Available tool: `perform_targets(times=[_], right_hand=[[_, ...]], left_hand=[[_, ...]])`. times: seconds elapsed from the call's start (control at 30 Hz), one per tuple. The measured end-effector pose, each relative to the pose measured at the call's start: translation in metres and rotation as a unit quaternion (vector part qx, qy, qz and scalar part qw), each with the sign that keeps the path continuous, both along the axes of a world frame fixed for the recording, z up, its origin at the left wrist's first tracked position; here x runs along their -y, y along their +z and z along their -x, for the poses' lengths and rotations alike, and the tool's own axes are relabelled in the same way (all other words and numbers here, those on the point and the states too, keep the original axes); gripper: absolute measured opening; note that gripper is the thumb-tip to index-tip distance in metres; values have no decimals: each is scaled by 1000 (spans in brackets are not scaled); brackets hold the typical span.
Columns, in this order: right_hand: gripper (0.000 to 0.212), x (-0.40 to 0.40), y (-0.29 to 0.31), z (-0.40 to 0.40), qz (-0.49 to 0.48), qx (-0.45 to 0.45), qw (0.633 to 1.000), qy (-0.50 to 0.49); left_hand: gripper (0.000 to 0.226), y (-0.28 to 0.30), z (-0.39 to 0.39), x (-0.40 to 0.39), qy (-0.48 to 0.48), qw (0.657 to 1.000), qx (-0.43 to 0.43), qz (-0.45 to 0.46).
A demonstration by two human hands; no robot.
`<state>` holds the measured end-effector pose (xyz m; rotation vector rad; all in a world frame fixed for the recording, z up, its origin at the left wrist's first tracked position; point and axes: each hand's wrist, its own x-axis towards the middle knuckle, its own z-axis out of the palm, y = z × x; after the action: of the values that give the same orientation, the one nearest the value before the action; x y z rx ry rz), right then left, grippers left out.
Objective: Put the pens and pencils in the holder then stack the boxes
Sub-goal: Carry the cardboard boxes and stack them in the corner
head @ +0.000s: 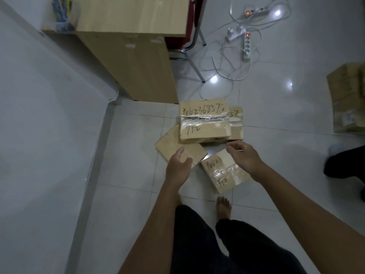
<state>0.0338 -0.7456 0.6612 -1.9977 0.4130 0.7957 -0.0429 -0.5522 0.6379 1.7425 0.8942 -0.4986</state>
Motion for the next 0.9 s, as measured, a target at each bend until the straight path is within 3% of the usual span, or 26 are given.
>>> perform_targets(times=[0.23,0.47,0.57,0.7,0.8,0.9], right_hand=[[34,16,-82,-50,37,-16,998,-40],[48,-7,-203,-113,73,65,995,-18],[54,-13,-255,-140,91,77,993,-9],[61,-11,-310,-172,109,79,991,-24],[71,-10,-344,-187,109,53,990,-66],[76,-13,-368,-192,118,-1,990,-79]], left_hand=[[63,-88,-64,9,-68,997,-16,-45],[77,-216,-136,-6,-161,973,15,-163],[78,-263,-161,-13,-149,963,12,-223],[90,-313,-191,-26,-141,961,-7,-239],[113,-342,-209,-36,-113,967,-52,-222],[127,-361,-215,-45,-4,989,-40,-141]])
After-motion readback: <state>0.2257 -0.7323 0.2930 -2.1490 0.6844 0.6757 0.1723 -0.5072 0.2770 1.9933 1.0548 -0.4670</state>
